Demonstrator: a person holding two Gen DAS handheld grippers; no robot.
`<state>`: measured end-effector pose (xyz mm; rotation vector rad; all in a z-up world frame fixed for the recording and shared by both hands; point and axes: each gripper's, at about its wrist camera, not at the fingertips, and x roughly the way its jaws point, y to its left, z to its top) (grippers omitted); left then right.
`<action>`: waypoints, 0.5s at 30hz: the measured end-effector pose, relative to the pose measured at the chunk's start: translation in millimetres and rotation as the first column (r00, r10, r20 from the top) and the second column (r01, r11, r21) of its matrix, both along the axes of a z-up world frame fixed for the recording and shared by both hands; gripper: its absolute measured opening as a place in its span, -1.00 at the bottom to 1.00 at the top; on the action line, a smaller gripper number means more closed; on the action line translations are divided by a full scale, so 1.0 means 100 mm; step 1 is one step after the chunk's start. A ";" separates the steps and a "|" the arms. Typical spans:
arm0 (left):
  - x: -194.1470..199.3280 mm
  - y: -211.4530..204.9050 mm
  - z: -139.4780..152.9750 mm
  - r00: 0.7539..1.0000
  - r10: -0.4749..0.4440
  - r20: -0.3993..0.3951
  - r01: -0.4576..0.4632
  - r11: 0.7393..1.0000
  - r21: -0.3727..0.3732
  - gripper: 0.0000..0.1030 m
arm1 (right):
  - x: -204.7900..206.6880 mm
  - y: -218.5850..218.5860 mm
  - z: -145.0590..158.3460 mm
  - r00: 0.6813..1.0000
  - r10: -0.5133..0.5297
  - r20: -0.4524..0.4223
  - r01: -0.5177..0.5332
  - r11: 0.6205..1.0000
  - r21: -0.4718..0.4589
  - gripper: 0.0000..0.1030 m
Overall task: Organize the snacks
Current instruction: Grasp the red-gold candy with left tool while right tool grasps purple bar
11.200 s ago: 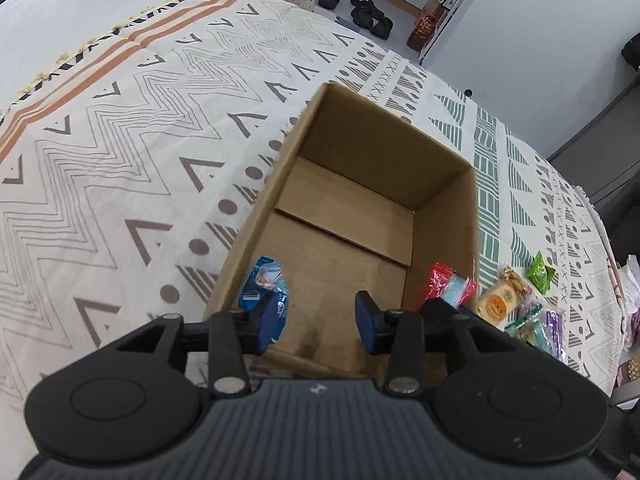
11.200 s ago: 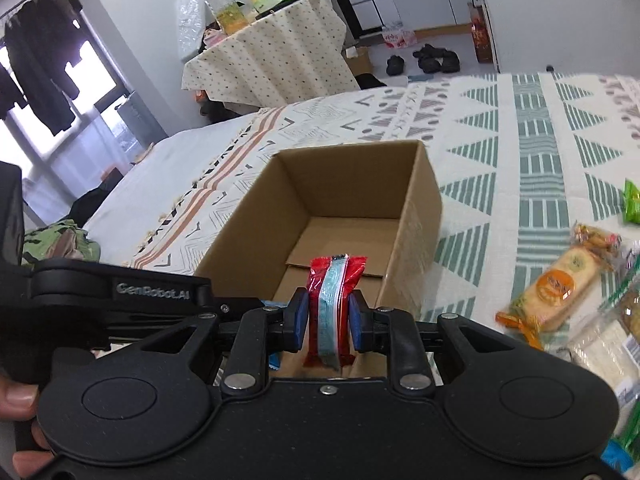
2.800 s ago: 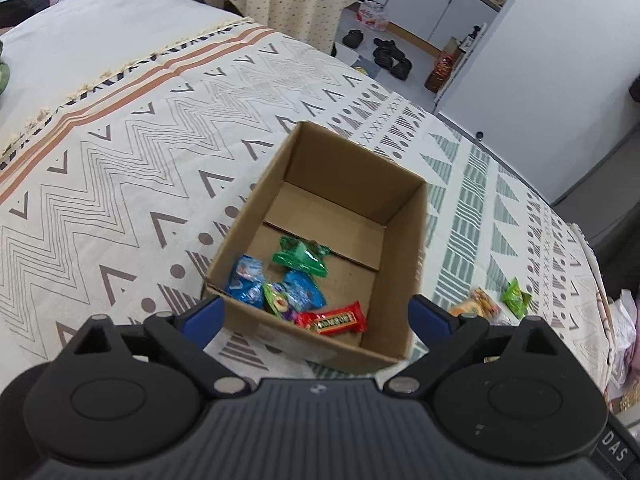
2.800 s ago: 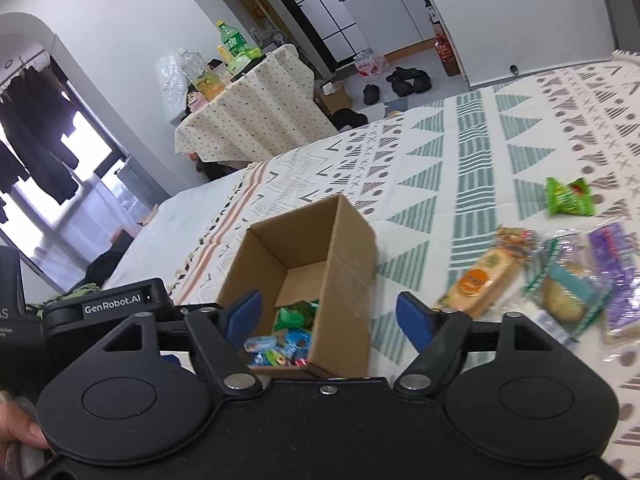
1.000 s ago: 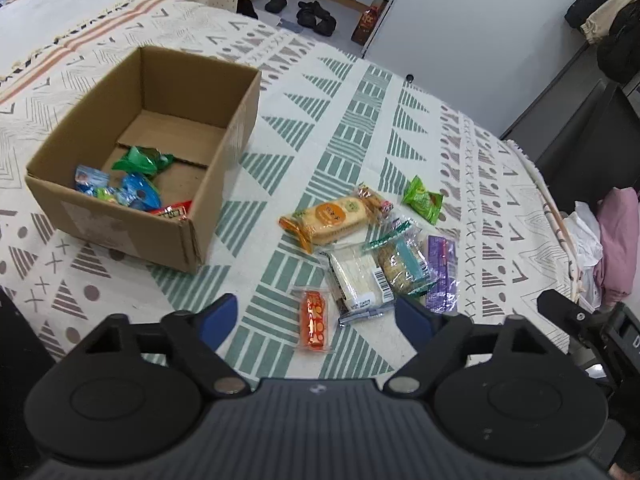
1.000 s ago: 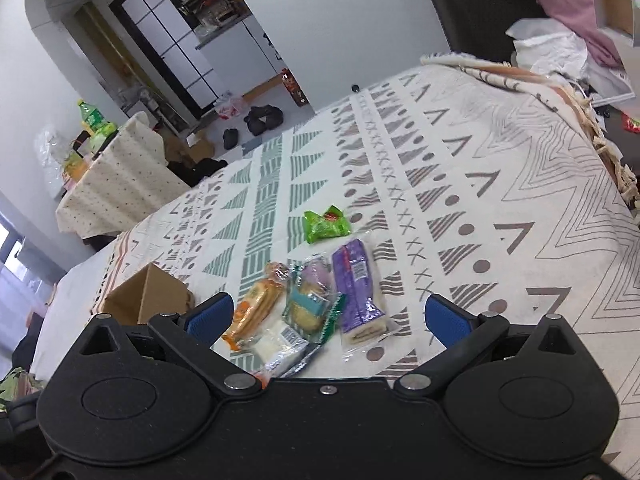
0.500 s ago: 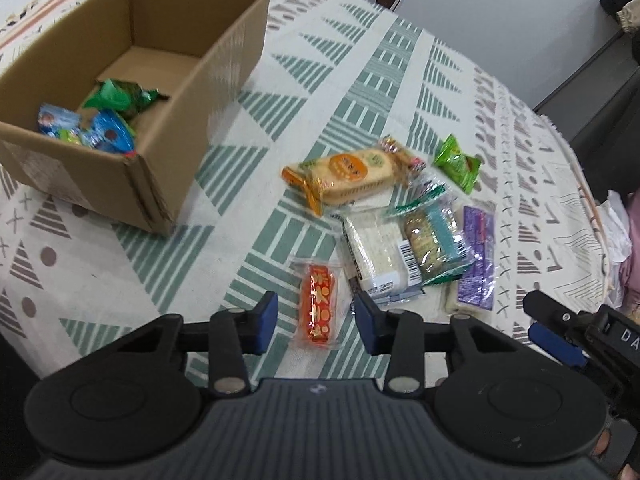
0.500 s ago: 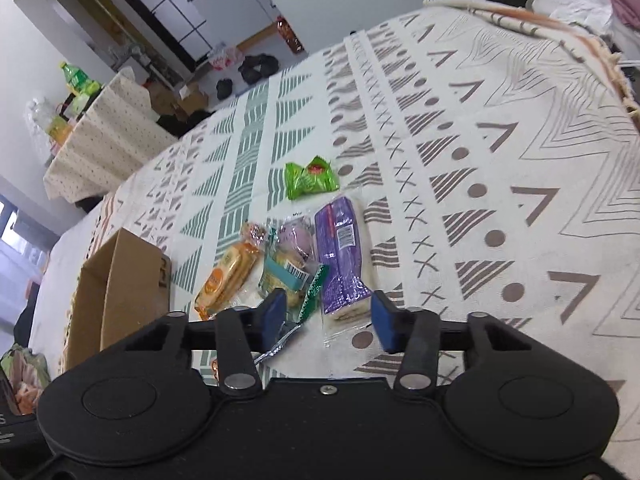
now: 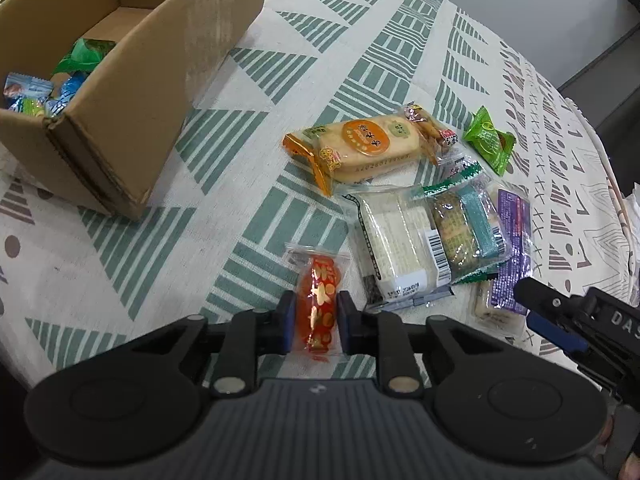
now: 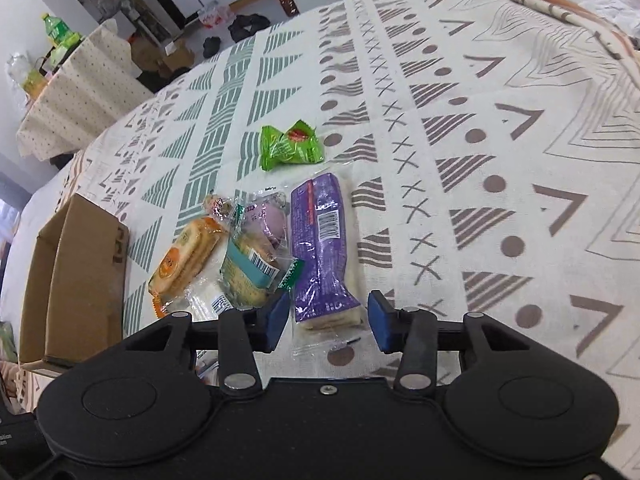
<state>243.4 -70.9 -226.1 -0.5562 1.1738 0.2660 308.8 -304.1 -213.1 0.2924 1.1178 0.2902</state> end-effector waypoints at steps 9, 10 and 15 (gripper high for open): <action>-0.01 0.05 0.03 1.000 0.002 0.001 -0.002 1.000 0.000 -0.64 | 0.10 0.05 -0.15 1.000 0.009 -0.025 -0.010 1.000 -0.007 -0.40; -0.02 0.07 0.02 1.000 0.008 -0.002 -0.008 1.000 -0.007 -0.64 | 0.08 0.05 -0.16 1.000 0.012 -0.025 -0.012 1.000 0.000 -0.42; -0.08 0.10 0.03 1.000 0.015 -0.011 -0.015 1.000 -0.007 -0.64 | -0.01 -0.02 -0.14 0.999 0.000 -0.050 0.000 1.000 -0.002 -0.47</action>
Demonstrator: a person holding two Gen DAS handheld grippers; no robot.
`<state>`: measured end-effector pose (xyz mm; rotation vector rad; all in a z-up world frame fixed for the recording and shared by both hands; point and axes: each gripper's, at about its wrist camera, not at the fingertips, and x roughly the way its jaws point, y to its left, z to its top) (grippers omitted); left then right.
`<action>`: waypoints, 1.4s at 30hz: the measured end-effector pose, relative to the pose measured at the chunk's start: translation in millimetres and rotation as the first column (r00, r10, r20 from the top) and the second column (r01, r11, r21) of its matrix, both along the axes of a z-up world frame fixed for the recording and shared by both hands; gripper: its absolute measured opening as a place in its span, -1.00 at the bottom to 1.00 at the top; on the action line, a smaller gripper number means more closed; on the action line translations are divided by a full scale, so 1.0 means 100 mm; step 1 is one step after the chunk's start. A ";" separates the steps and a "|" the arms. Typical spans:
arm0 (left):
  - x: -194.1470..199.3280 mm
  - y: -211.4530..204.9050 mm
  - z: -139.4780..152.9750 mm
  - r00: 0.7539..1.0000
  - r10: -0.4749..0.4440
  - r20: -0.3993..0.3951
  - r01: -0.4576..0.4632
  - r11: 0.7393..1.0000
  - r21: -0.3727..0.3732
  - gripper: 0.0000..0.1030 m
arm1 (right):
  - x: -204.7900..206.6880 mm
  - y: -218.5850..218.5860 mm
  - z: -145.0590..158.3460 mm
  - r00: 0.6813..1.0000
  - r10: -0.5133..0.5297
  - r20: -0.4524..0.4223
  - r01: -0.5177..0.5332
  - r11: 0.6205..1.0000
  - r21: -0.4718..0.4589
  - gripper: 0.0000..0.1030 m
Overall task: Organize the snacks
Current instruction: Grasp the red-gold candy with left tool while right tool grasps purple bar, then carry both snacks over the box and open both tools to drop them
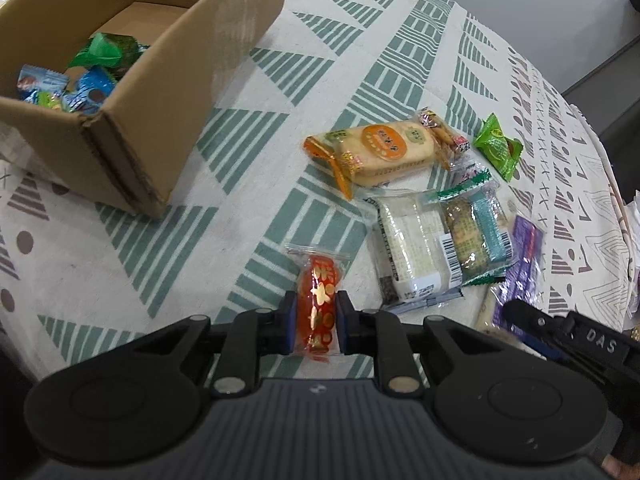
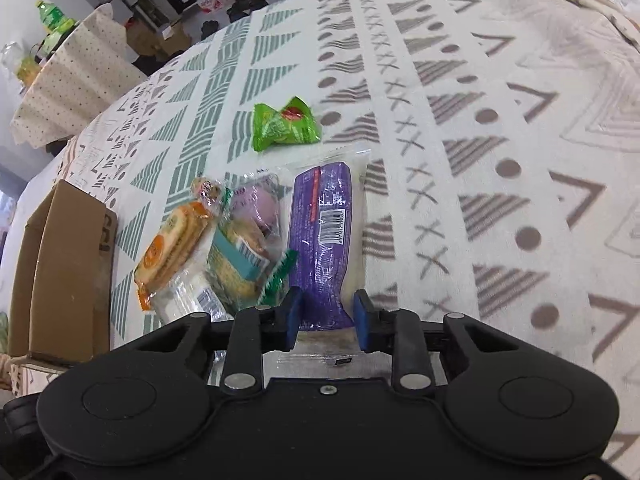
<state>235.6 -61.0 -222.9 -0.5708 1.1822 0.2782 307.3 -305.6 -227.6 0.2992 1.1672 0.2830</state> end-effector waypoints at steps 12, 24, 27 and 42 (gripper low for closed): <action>-0.04 0.01 -0.02 1.000 -0.019 -0.014 0.019 1.000 -0.003 -0.53 | -0.20 -0.12 0.11 0.999 -0.049 -0.011 0.048 0.995 -0.089 -0.20; 0.00 -0.10 -0.05 0.998 -0.064 -0.020 0.065 0.995 0.078 -0.55 | -0.03 0.09 -0.03 1.000 0.018 -0.010 -0.019 0.985 -0.170 0.05; -0.01 -0.08 -0.04 0.998 -0.066 -0.018 0.067 0.995 0.076 -0.60 | -0.02 0.14 -0.03 0.999 0.032 -0.003 -0.032 0.980 -0.196 0.07; -0.12 -0.06 0.28 0.996 -0.071 0.053 0.066 0.993 0.095 -0.64 | -0.17 0.15 0.11 0.998 0.038 0.056 -0.028 0.987 -0.158 -0.31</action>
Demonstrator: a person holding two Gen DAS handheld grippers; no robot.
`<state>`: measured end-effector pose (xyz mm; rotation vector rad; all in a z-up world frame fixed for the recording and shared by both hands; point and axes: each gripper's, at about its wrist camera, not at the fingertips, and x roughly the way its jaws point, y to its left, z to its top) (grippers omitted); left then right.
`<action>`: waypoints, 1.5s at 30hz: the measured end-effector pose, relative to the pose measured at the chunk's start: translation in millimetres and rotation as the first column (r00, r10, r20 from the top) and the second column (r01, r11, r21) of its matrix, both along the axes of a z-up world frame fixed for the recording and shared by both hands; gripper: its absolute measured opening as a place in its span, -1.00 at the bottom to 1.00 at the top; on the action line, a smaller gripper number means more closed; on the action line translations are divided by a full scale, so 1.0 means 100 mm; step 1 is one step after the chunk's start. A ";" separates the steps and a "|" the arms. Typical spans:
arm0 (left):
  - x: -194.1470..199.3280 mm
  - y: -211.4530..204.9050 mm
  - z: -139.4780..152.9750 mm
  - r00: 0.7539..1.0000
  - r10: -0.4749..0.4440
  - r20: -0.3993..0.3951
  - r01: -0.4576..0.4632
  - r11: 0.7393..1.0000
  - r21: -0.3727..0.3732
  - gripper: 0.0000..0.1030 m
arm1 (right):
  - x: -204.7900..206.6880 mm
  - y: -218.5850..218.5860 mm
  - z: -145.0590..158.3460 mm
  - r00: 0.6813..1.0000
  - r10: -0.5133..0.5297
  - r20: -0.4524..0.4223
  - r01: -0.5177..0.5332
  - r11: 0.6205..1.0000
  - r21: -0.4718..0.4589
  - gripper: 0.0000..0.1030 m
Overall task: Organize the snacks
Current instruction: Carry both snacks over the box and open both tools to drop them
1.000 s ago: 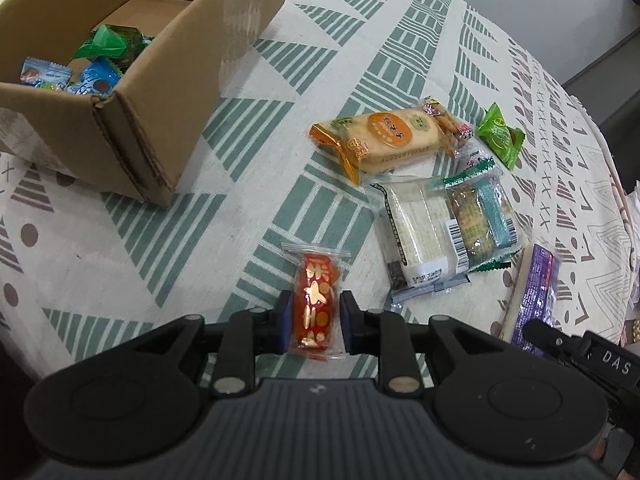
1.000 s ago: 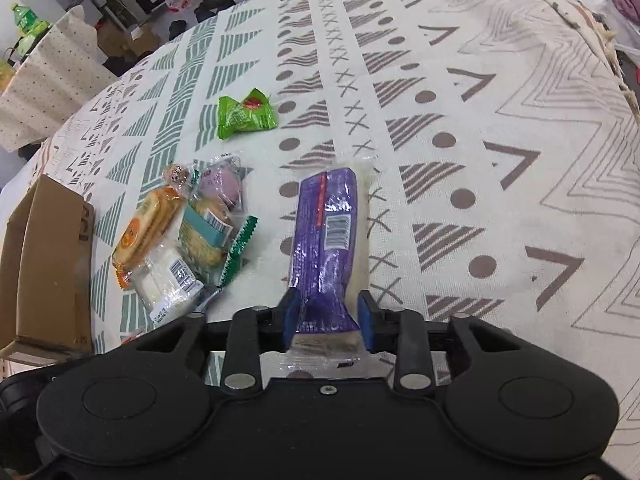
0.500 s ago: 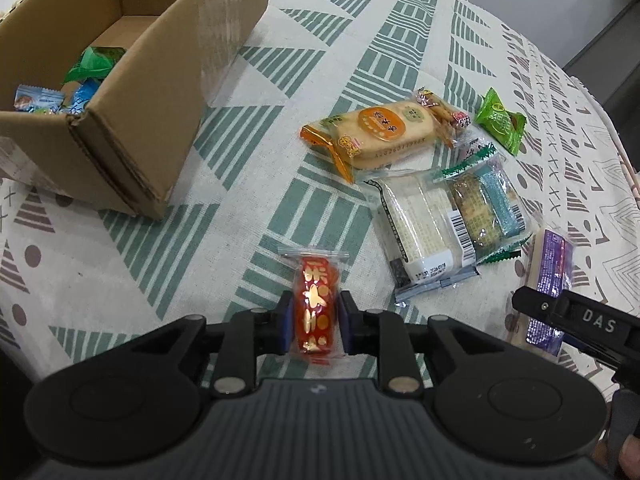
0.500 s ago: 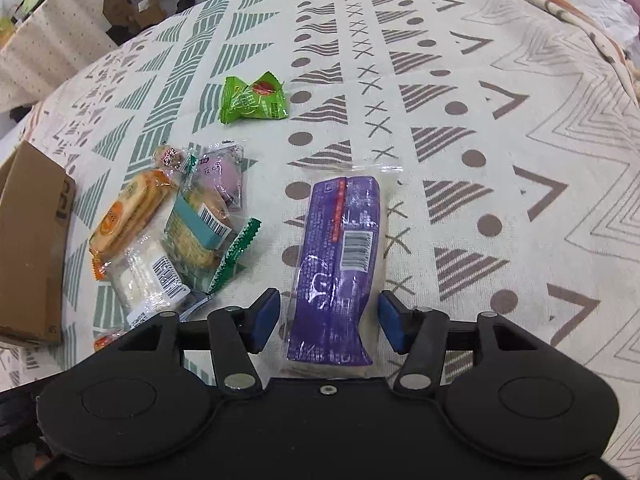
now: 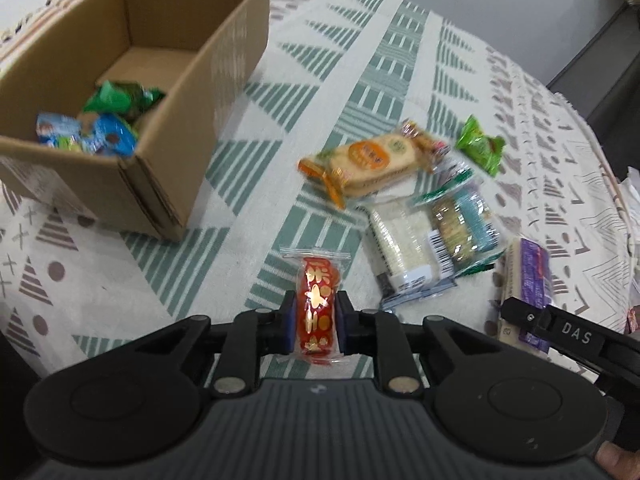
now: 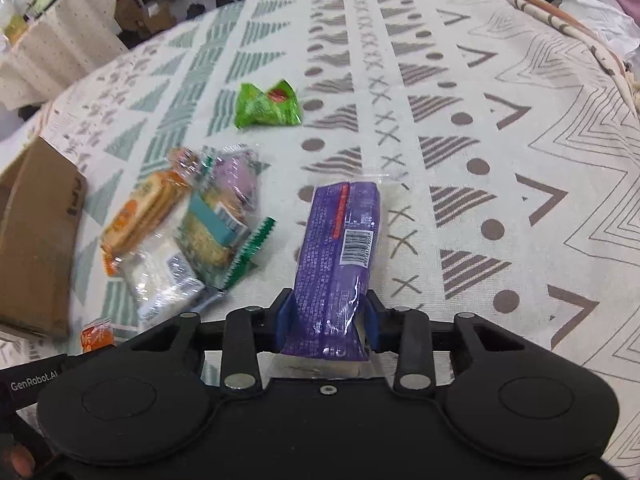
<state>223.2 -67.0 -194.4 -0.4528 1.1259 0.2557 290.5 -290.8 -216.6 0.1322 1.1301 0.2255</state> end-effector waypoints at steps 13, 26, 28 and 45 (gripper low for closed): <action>-0.14 0.06 0.41 0.997 0.015 0.070 -0.018 0.999 0.040 -0.64 | -0.19 0.02 0.36 0.990 -0.029 0.141 0.008 0.988 0.152 -0.33; -0.26 0.31 0.78 0.990 0.045 0.132 -0.056 0.995 0.082 -0.64 | -0.31 0.25 0.63 0.964 -0.002 0.267 -0.074 0.958 0.276 -0.34; -0.27 0.35 0.82 0.990 0.048 0.135 -0.060 0.994 0.087 -0.64 | -0.32 0.28 0.67 0.959 -0.004 0.284 -0.080 0.955 0.285 -0.34; -0.45 0.94 1.13 0.971 0.119 0.206 -0.137 0.988 0.074 -0.64 | -0.55 1.01 0.82 0.925 0.014 0.379 -0.150 0.932 0.330 -0.34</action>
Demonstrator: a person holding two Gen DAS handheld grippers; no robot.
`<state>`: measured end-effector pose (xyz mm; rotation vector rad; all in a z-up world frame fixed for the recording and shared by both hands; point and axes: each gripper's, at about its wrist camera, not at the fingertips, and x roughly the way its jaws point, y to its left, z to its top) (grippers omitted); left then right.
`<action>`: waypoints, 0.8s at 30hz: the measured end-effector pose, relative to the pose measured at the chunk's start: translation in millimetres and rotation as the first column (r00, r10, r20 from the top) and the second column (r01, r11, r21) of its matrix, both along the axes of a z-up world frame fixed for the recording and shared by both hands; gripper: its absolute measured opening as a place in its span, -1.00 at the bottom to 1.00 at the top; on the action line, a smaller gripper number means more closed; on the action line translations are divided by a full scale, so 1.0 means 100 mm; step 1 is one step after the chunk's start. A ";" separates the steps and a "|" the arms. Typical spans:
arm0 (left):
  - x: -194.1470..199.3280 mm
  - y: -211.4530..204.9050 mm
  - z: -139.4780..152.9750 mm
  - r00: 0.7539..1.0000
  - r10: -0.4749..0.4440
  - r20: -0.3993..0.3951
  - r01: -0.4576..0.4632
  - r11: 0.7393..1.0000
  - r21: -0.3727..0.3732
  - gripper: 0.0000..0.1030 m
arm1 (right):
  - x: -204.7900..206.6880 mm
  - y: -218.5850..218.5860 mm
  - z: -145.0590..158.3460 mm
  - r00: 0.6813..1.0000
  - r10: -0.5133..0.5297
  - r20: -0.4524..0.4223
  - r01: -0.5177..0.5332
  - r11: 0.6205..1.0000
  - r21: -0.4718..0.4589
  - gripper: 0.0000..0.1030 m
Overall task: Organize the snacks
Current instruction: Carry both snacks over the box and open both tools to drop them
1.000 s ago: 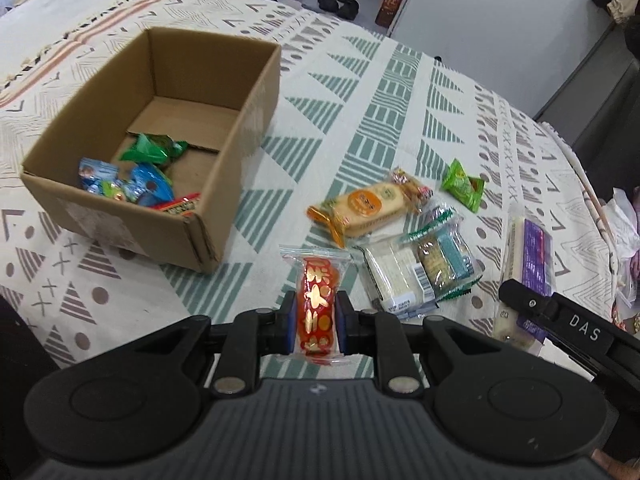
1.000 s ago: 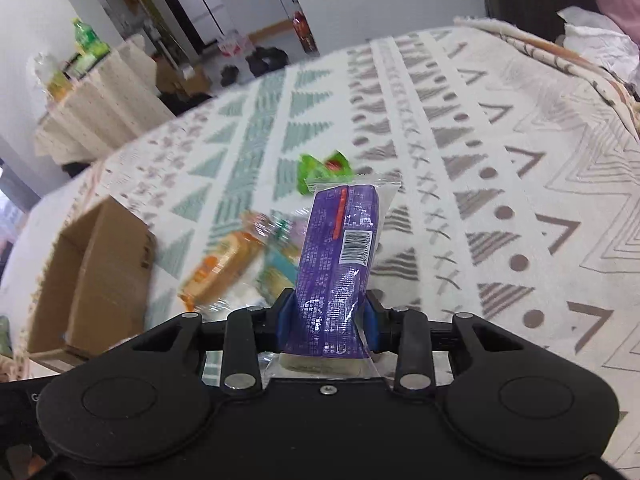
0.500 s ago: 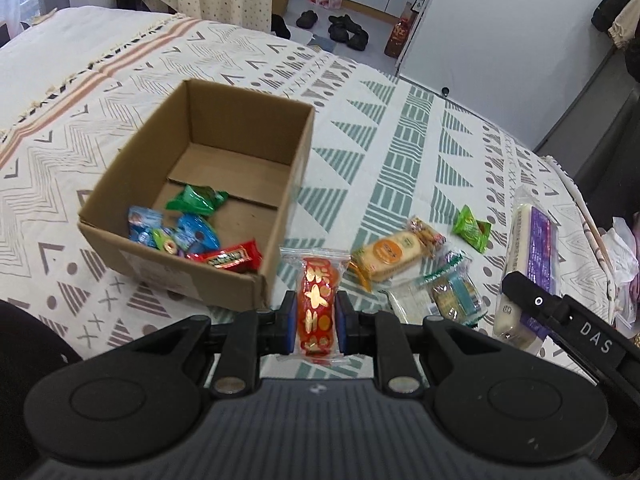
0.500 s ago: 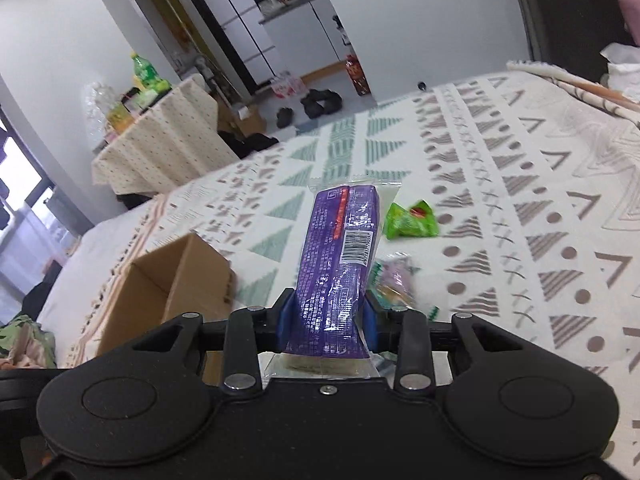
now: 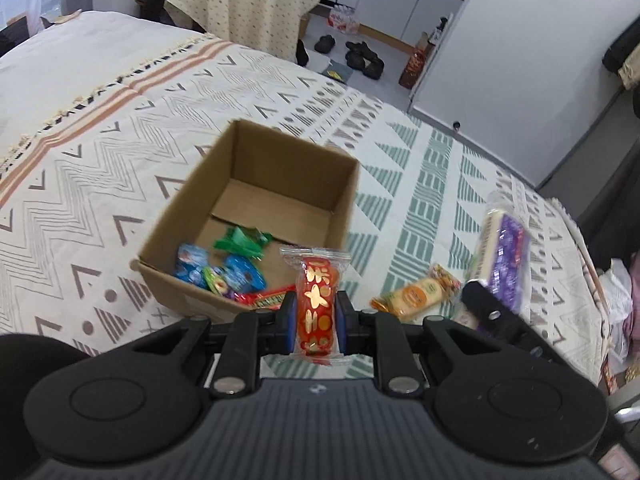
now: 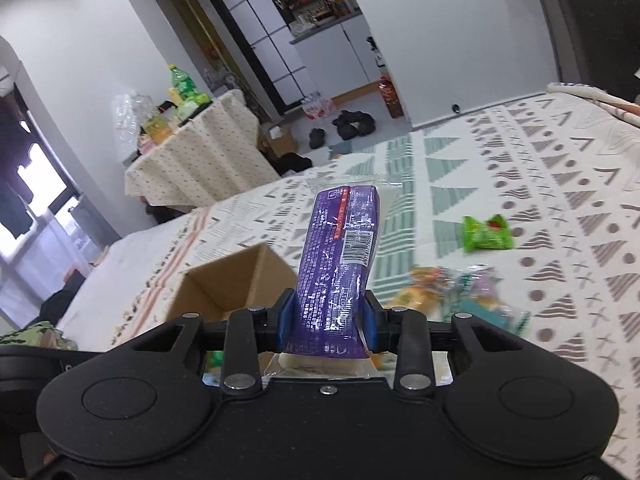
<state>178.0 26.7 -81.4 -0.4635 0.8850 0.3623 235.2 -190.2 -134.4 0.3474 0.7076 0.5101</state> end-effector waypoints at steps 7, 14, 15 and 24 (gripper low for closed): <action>-0.04 0.35 0.05 0.999 0.046 0.018 -0.046 0.999 -0.004 -0.64 | -0.05 0.35 -0.01 0.998 0.053 0.031 -0.053 0.998 0.018 -0.35; -0.03 0.77 -0.03 0.995 0.097 0.013 -0.096 0.995 -0.037 -0.64 | 0.00 0.62 -0.02 0.994 0.099 0.040 -0.100 0.995 0.027 -0.34; -0.01 0.81 -0.05 0.995 0.100 0.011 -0.099 0.994 -0.042 -0.64 | 0.00 0.65 -0.02 0.993 0.107 0.041 -0.108 0.994 0.022 -0.34; 0.19 1.10 -0.18 0.996 0.086 0.010 -0.085 0.992 -0.088 -0.64 | 0.12 0.97 -0.09 0.991 0.132 0.031 -0.132 0.991 -0.006 -0.34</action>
